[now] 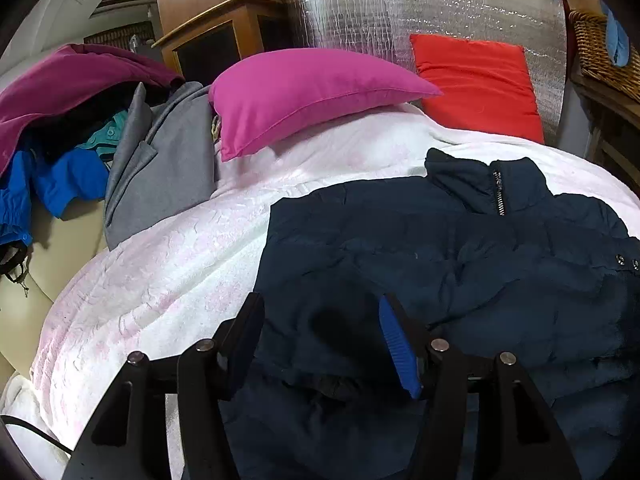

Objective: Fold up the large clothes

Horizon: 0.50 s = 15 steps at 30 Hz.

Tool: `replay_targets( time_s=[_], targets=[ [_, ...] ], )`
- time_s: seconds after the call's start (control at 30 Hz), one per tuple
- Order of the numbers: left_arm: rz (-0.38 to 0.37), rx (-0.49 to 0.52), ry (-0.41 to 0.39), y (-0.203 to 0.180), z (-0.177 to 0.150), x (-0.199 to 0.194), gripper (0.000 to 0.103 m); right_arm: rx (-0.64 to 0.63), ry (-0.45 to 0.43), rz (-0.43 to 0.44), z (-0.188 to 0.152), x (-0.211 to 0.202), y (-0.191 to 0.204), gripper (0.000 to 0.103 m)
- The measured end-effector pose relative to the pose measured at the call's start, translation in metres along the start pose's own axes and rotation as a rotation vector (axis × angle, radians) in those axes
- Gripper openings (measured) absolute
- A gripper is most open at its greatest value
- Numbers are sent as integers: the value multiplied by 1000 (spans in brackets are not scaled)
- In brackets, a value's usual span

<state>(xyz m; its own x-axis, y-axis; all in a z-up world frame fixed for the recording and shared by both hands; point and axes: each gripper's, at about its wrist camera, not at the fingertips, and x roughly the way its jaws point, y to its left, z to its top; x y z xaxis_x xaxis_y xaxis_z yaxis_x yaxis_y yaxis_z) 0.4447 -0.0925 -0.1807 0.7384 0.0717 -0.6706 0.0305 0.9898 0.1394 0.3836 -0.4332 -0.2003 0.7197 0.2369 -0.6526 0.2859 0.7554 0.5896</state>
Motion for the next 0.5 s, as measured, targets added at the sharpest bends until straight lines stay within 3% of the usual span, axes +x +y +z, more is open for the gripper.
replay_targets(
  time_s=[0.03,0.07,0.1,0.2,0.37,0.5],
  targets=[
    [0,-3,4,2,1,1,67,16,-25,0,3,-7,-5,51],
    [-2,-19,12,8,3,3,72,40,-54,-9,8,-15,-13,71],
    [-6,-37,18,14,4,5,77,57,-75,-24,11,-20,-20,80],
    [-18,-125,42,40,9,14,81,100,-115,-66,20,-30,-42,80],
    [-27,-328,122,87,6,41,81,179,-82,-130,30,-16,-75,80],
    [-86,-388,172,98,1,59,81,179,-9,-62,31,7,-76,80]
  ],
)
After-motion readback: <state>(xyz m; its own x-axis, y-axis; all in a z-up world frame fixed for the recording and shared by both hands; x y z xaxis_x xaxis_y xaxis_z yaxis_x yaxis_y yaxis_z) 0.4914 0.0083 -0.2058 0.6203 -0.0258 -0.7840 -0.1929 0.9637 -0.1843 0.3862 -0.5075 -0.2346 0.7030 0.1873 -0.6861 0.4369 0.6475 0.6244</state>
